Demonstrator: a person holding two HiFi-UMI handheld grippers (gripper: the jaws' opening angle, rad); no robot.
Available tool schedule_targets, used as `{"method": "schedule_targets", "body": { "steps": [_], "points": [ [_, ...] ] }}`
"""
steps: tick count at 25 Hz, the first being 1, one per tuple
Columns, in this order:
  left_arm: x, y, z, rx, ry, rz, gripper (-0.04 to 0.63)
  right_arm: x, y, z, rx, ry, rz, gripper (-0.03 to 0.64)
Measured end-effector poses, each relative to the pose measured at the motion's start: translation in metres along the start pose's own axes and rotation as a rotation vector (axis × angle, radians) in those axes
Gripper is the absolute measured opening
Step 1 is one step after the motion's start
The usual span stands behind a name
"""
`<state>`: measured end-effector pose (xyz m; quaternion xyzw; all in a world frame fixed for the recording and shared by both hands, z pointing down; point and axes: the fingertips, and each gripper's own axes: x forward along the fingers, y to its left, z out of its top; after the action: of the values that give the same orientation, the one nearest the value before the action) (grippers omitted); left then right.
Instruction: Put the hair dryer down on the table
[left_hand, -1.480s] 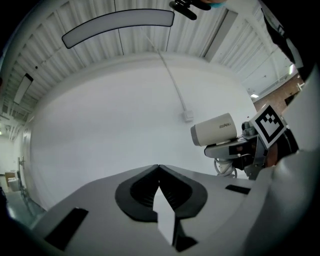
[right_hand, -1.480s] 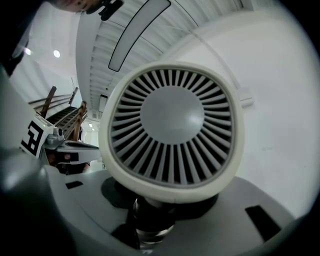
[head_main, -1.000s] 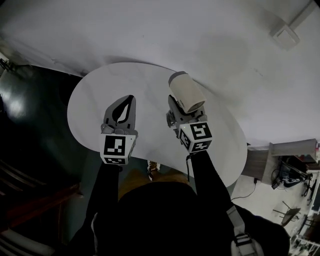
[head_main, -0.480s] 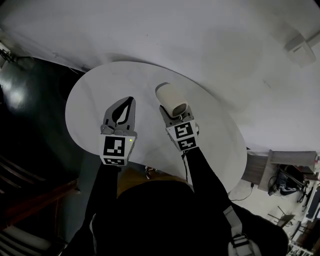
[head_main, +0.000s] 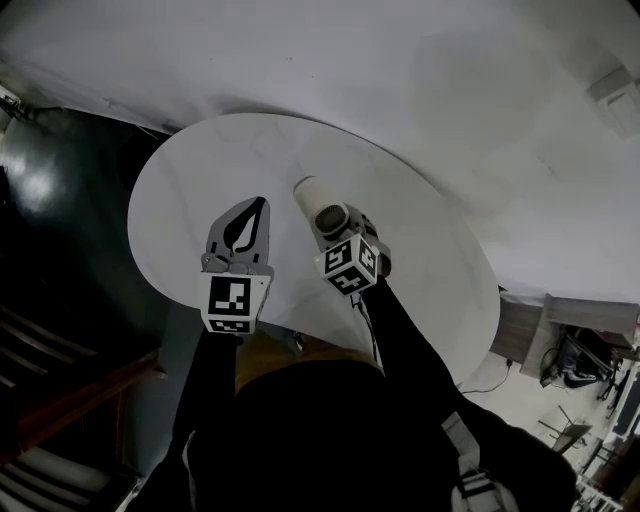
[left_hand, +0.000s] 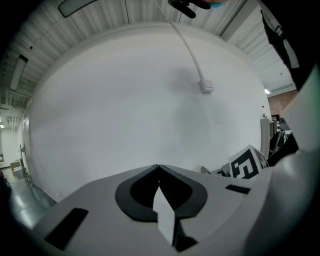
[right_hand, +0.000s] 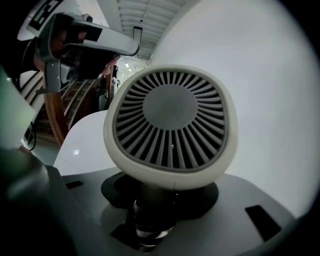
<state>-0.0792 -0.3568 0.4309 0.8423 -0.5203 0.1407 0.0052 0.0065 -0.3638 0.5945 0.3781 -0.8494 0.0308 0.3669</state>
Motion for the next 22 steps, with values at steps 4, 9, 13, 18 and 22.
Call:
{"method": "schedule_targets", "body": {
  "steps": [4,9,13,18,22],
  "points": [
    [0.0,-0.002,0.0,0.004,0.003,0.002,0.015,0.014,0.008,-0.006,-0.059,0.066,0.022,0.187],
    [-0.001,0.006,0.0,0.008,0.005,0.025,0.015,0.033,0.022,-0.017,-0.137,0.133,0.072,0.192],
    [-0.005,0.014,-0.004,0.004,0.018,0.048,0.015,0.043,0.032,-0.026,-0.183,0.167,0.118,0.195],
    [-0.009,0.021,-0.01,-0.003,0.033,0.07,0.015,0.051,0.041,-0.037,-0.212,0.224,0.16,0.198],
    [-0.009,0.023,-0.01,0.003,0.04,0.078,0.015,0.056,0.045,-0.05,-0.255,0.282,0.181,0.201]
  ]
}}
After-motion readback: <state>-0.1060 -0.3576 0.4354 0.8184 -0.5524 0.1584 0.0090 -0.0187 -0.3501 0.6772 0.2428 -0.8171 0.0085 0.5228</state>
